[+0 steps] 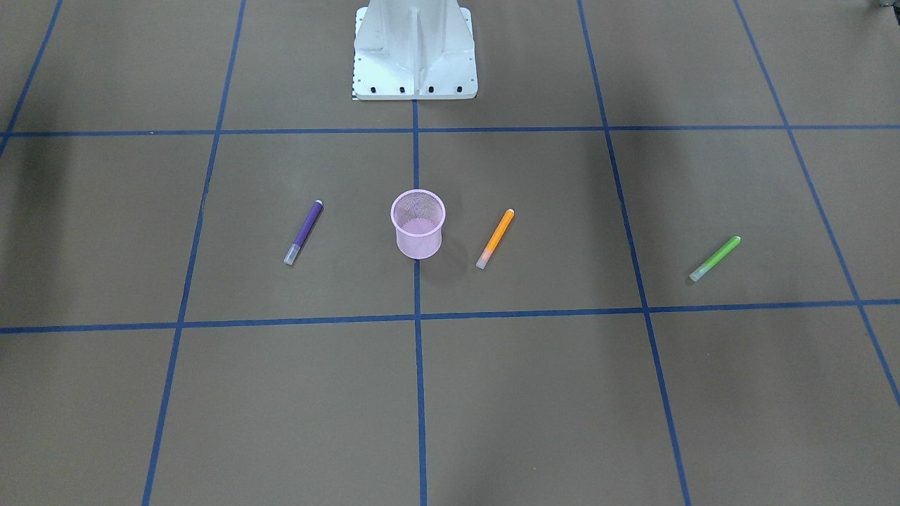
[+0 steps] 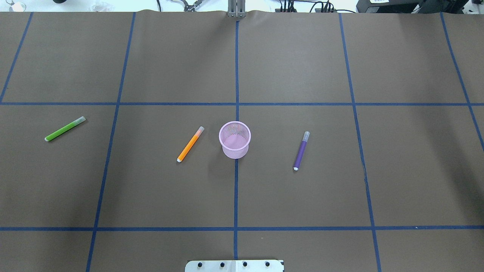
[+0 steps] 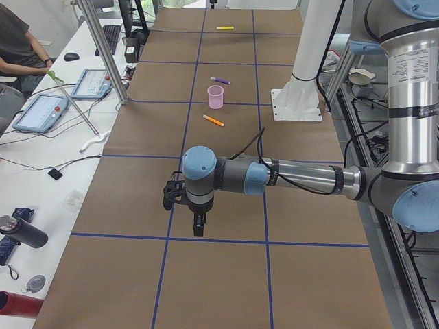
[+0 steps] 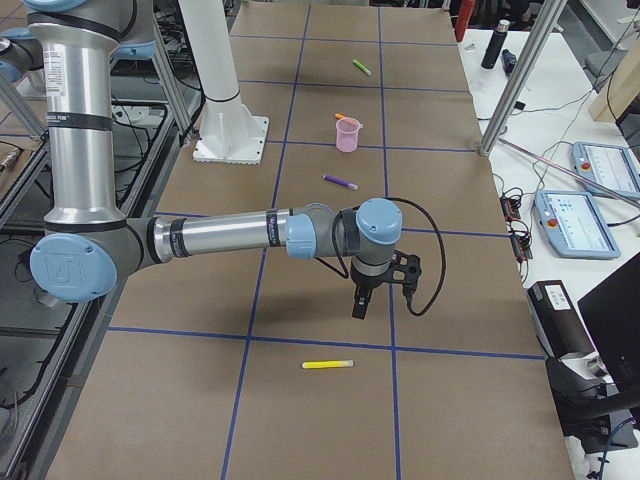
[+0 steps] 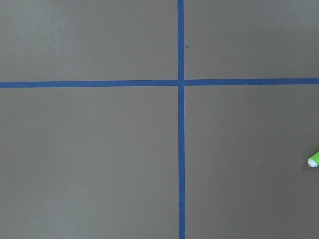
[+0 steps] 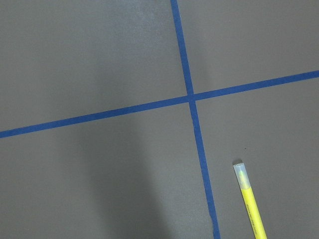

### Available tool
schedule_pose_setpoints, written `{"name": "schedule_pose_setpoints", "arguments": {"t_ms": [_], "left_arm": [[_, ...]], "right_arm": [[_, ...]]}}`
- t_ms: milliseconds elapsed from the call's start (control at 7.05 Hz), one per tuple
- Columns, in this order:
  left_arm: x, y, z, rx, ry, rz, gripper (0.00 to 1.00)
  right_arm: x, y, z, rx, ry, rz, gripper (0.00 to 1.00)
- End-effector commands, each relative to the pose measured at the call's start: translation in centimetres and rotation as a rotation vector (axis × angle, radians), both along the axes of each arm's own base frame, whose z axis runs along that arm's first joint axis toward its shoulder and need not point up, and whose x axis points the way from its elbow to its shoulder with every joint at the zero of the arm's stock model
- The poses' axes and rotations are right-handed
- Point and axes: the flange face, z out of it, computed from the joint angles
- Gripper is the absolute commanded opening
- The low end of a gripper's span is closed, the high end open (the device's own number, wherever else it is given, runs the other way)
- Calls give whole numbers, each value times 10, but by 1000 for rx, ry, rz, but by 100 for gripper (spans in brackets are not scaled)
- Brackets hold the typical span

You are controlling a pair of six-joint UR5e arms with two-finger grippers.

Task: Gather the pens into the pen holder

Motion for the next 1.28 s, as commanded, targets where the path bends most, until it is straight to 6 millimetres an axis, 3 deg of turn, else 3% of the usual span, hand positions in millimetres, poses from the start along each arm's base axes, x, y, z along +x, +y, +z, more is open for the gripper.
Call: {"name": "schedule_pose_setpoints", "arguments": {"t_ms": [0, 284, 568, 710, 851, 993, 1135], "left_arm": [[4, 1, -2, -7, 47, 3, 100], [4, 1, 0, -12, 47, 1, 100], [4, 1, 0, -12, 47, 1, 100], [4, 1, 0, -12, 46, 3, 100], [4, 1, 0, -12, 46, 3, 100], [4, 1, -1, -11, 46, 3, 100], [4, 0, -2, -8, 46, 3, 100]], "right_arm": [[-2, 2, 13, -17, 1, -10, 100], [-9, 3, 16, -18, 9, -27, 100], [-43, 5, 24, -38, 12, -94, 100], [-67, 1, 15, -15, 14, -142, 100], [-73, 3, 13, 0, 39, -161, 100], [-69, 13, 31, 63, 48, -171, 100], [-66, 18, 66, 127, 72, -174, 100]]}}
